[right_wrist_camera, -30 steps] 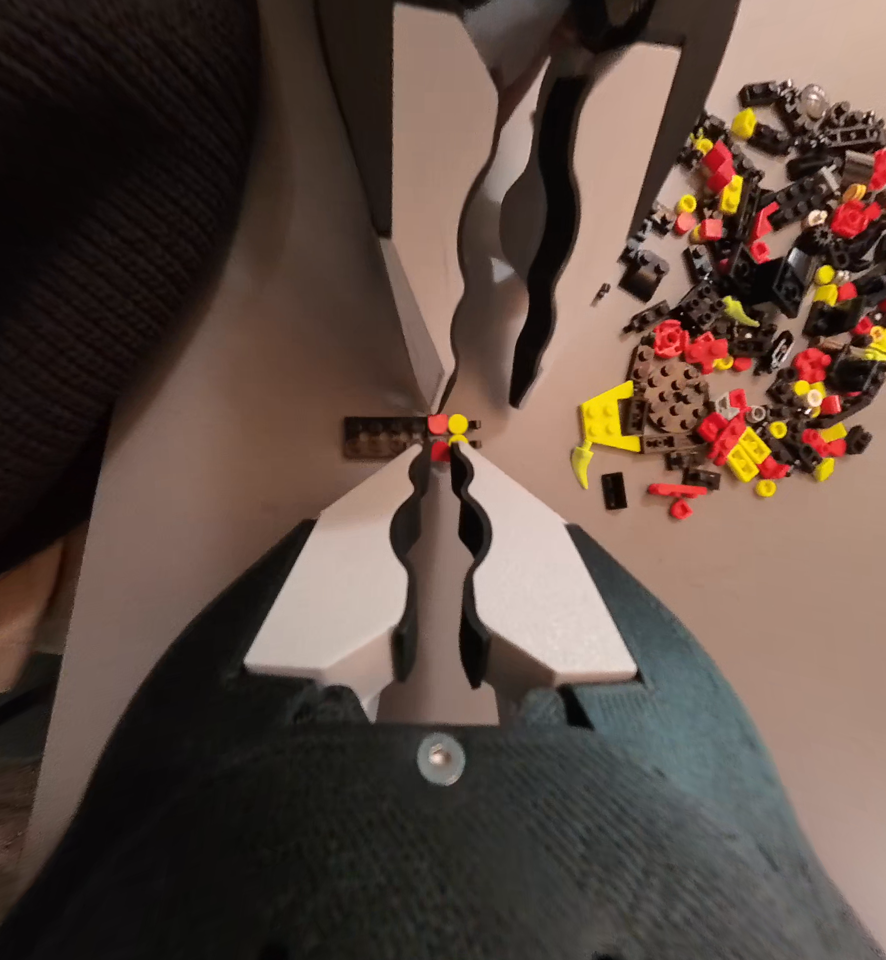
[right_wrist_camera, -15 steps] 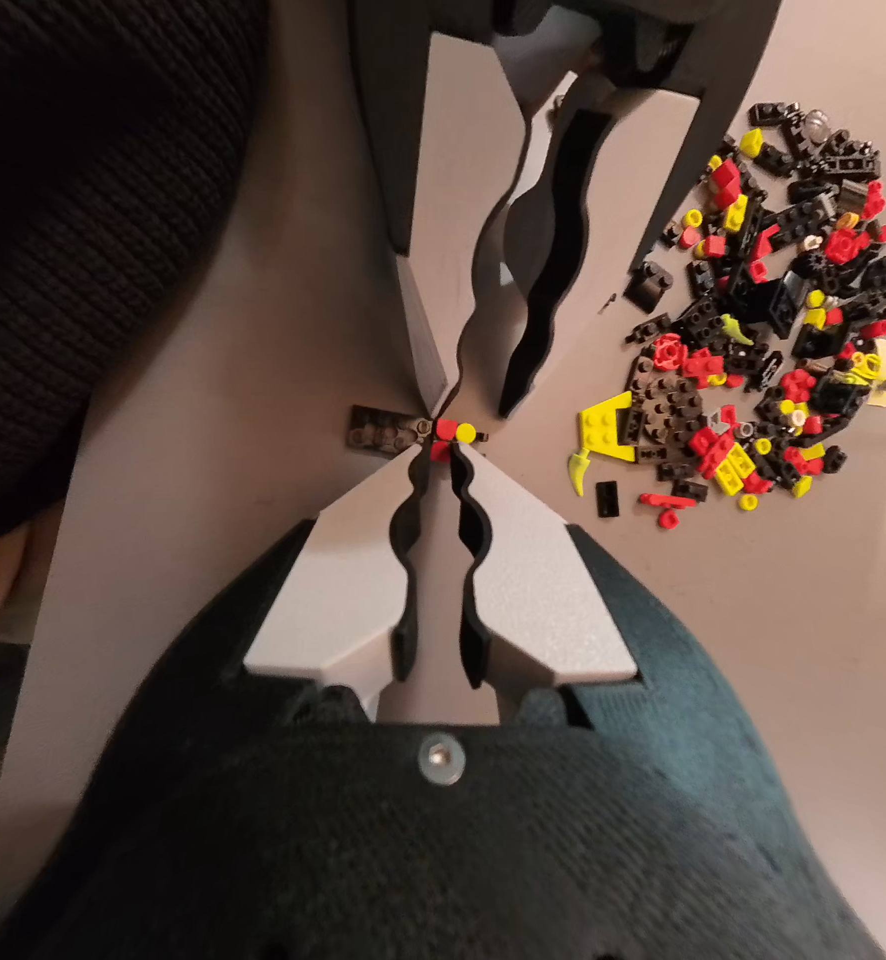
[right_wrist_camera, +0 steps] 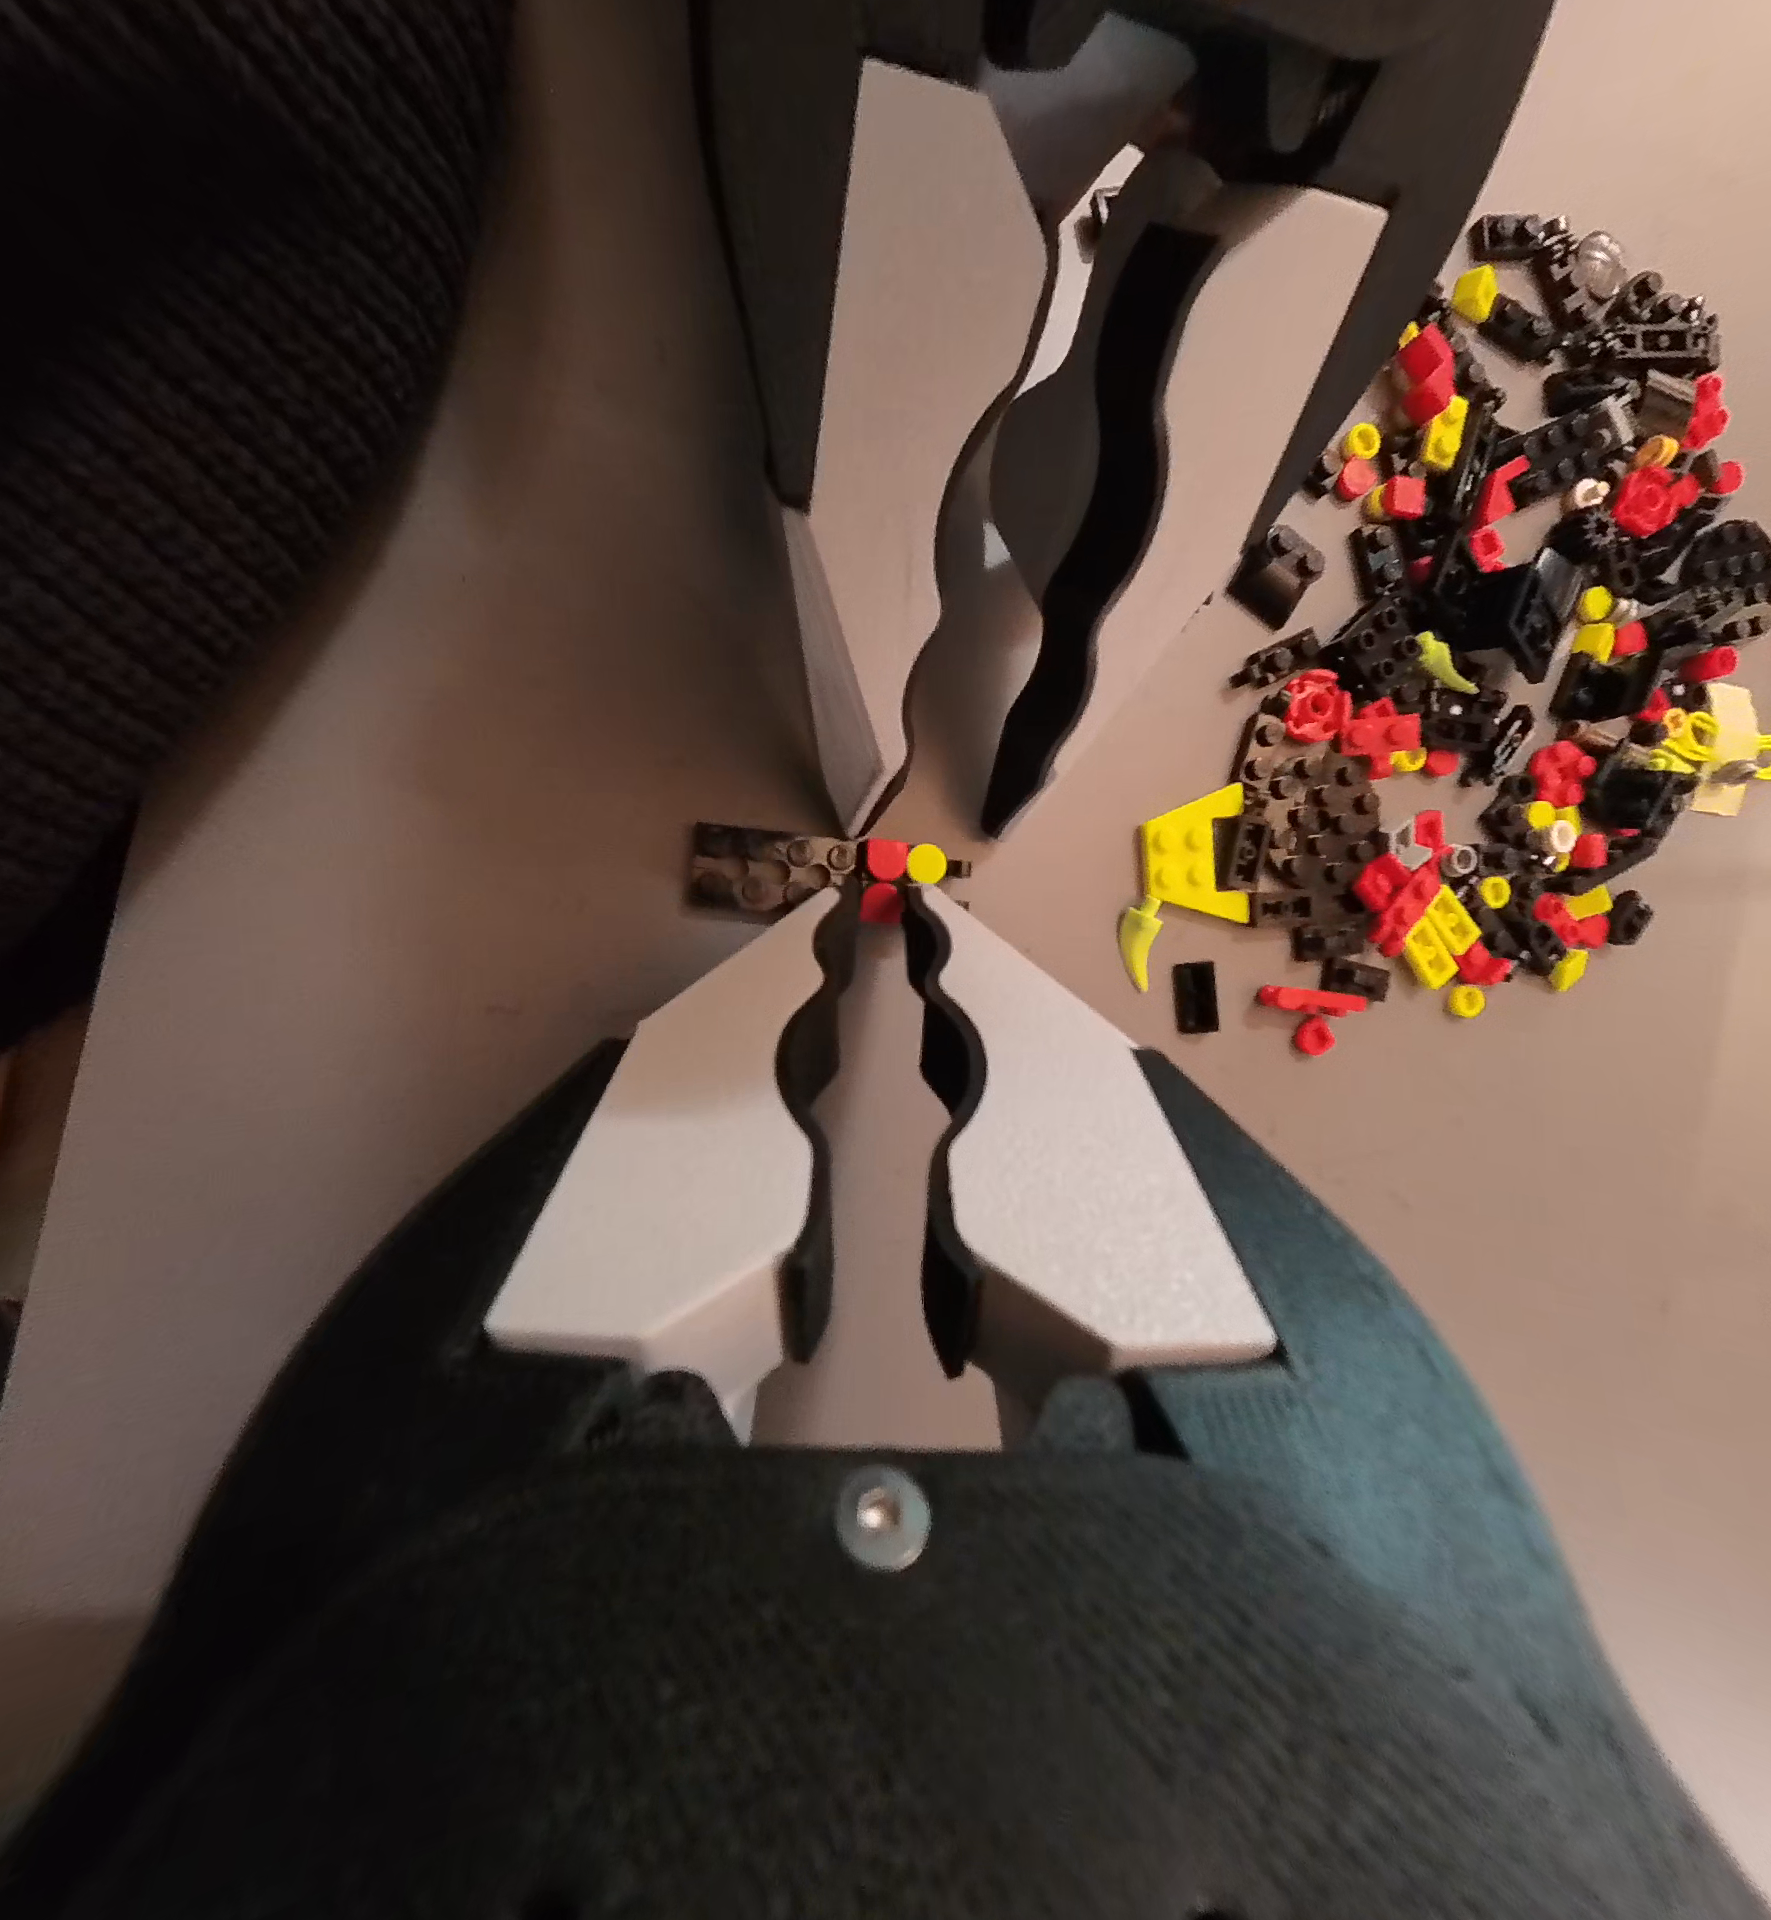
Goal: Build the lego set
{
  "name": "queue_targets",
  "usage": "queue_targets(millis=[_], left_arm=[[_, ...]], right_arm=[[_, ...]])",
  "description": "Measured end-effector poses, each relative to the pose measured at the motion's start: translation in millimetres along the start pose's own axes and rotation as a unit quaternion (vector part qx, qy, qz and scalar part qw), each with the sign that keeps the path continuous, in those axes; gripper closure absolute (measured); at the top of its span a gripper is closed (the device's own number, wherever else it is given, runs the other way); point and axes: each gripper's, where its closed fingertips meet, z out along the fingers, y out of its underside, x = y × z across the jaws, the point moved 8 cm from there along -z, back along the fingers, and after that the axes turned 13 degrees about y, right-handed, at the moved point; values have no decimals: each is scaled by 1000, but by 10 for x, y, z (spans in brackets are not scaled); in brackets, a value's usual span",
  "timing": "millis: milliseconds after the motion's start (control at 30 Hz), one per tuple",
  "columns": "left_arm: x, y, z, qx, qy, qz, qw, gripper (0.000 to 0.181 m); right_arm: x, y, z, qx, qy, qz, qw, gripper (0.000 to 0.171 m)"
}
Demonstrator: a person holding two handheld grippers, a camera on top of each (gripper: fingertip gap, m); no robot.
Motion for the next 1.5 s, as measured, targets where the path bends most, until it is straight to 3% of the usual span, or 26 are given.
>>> queue_targets(millis=[333, 467, 1400, 1500], left_arm=[[-7, 0, -1, 1, 1, -3, 1000, 158], [-11, -1, -2, 2, 2, -5, 1000, 158], [29, 1, 27, -8, 9, 6, 1000, 170], [26, 1, 22, -7, 12, 4, 1000, 171]], right_arm=[[21, -5, -41, 10, 5, 13, 1000, 160], [34, -16, -81, 23, 3, 28, 999, 171], [81, -17, 50, -21, -50, 108, 993, 171], [111, 7, 44, -3, -22, 110, 994, 171]])
